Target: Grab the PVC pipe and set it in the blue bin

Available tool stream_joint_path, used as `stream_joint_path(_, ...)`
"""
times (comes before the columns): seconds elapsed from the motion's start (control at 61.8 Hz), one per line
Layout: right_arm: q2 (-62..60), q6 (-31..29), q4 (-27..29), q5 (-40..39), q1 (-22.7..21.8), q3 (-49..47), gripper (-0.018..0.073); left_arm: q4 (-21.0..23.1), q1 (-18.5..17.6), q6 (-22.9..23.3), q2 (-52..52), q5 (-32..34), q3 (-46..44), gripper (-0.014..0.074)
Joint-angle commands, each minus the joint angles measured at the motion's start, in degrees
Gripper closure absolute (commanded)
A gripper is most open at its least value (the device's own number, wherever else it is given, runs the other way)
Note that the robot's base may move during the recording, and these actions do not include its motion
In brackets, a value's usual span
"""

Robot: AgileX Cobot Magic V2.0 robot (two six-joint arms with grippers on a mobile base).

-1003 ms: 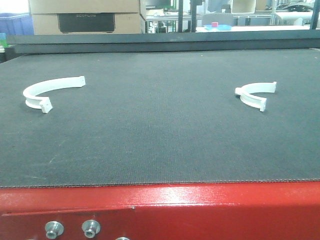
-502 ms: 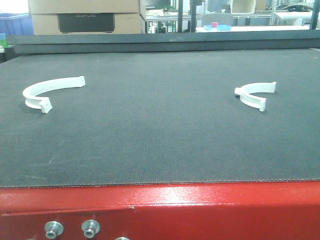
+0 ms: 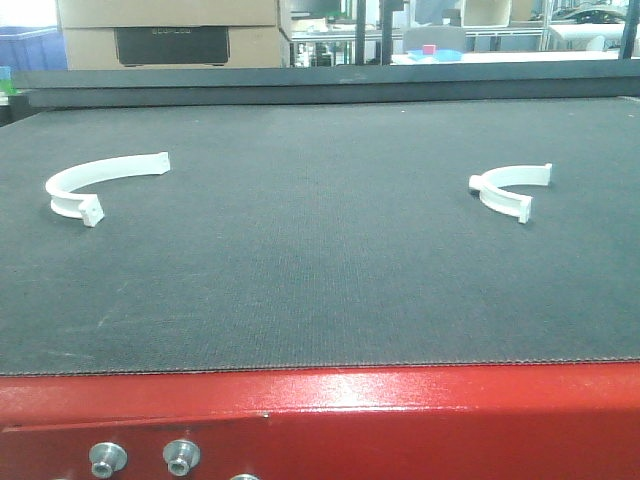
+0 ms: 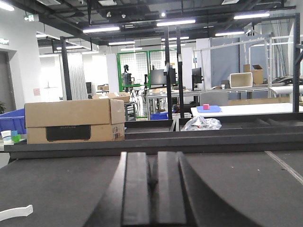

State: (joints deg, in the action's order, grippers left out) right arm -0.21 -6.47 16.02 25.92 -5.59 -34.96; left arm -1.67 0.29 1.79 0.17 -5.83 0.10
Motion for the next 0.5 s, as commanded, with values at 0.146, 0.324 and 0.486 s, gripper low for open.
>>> stream_joint_path(0.146,0.21,0.04,0.25,0.4,-0.02,-0.48,0.0728,-0.11,0.01,0.38,-0.17,0.74,-0.1,0.0708)
stream_joint_path(0.324,0.21,0.04,0.47,-0.93,-0.02,-0.48,0.0728,-0.11,0.01,0.38,-0.17,0.74,-0.1,0.0708)
stream_joint_path(0.486,0.21,0.04,1.22,-0.8,-0.02,-0.48,0.0728,-0.11,0.01,0.38,-0.17,1.01,-0.1,0.0708)
